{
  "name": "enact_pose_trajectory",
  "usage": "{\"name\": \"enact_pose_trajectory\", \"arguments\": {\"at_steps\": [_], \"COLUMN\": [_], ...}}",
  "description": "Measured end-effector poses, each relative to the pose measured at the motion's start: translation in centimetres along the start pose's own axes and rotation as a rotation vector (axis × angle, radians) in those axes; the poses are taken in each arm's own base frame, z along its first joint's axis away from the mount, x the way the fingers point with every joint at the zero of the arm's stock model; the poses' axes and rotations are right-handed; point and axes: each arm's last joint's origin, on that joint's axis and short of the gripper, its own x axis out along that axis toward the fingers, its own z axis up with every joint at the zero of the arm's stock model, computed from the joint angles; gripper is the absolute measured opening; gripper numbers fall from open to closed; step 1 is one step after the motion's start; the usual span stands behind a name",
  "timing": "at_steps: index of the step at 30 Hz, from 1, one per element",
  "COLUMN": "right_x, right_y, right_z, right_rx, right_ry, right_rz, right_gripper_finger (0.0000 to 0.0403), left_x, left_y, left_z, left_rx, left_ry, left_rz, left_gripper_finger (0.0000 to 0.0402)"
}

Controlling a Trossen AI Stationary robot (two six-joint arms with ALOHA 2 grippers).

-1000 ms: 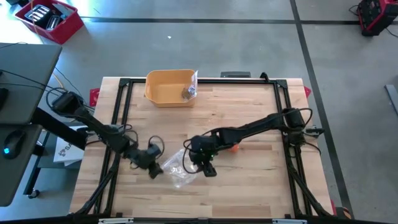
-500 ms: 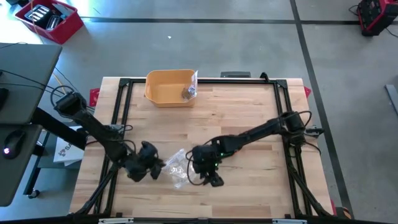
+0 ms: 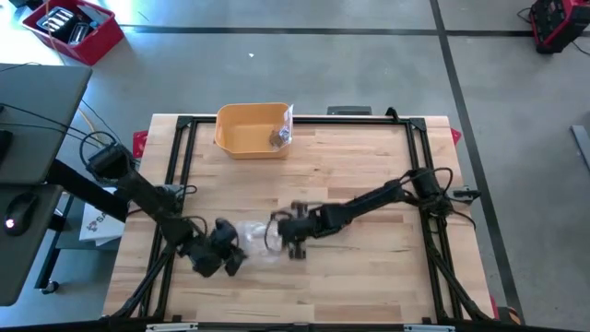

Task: Roll bandage
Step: Open the transparent zip bag

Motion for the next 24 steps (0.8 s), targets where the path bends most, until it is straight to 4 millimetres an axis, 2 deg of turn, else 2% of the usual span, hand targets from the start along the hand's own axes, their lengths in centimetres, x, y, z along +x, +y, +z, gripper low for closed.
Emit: {"name": "enact_pose_trajectory", "arguments": {"at_steps": [3, 6, 9, 13, 16, 19, 22, 24], "right_x": [-0.7, -2.1, -3.8, -4.6, -4.6, -4.5, -4.5, -4.4], "right_y": [-2.7, -4.2, -3.7, -1.7, 0.2, 1.8, 2.7, 3.0], "right_z": [0.2, 0.1, 0.0, -0.3, -0.8, -1.8, -2.7, -3.1], "right_rx": [0.097, 0.137, 0.102, 0.060, 0.027, -0.024, -0.028, -0.014], "right_ry": [-0.004, 0.025, 0.051, 0.058, 0.045, 0.064, 0.065, 0.059], "right_rz": [-0.270, -0.431, -0.458, -0.403, -0.326, -0.285, -0.306, -0.319], "right_gripper_finger": [0.0022, 0.0021, 0.0021, 0.0021, 0.0021, 0.0021, 0.0021, 0.0021], "left_x": [0.1, -0.5, -1.6, -2.7, -2.9, -2.5, -1.8, -1.4], "left_y": [-1.8, -4.3, -6.6, -8.6, -8.4, -7.1, -5.7, -4.9], "left_z": [-1.4, -1.9, -1.6, -1.4, -1.5, -2.4, -3.4, -3.7], "left_rx": [-0.038, 0.015, 0.156, 0.485, 0.736, 0.921, 0.983, 0.960], "left_ry": [-0.071, -0.175, -0.228, -0.184, -0.043, 0.167, 0.359, 0.420], "left_rz": [-0.174, -0.286, -0.298, -0.233, -0.145, -0.067, -0.011, 0.052], "left_gripper_finger": [0.0131, 0.0131, 0.0131, 0.0131, 0.0131, 0.0131, 0.0131, 0.0131]}}
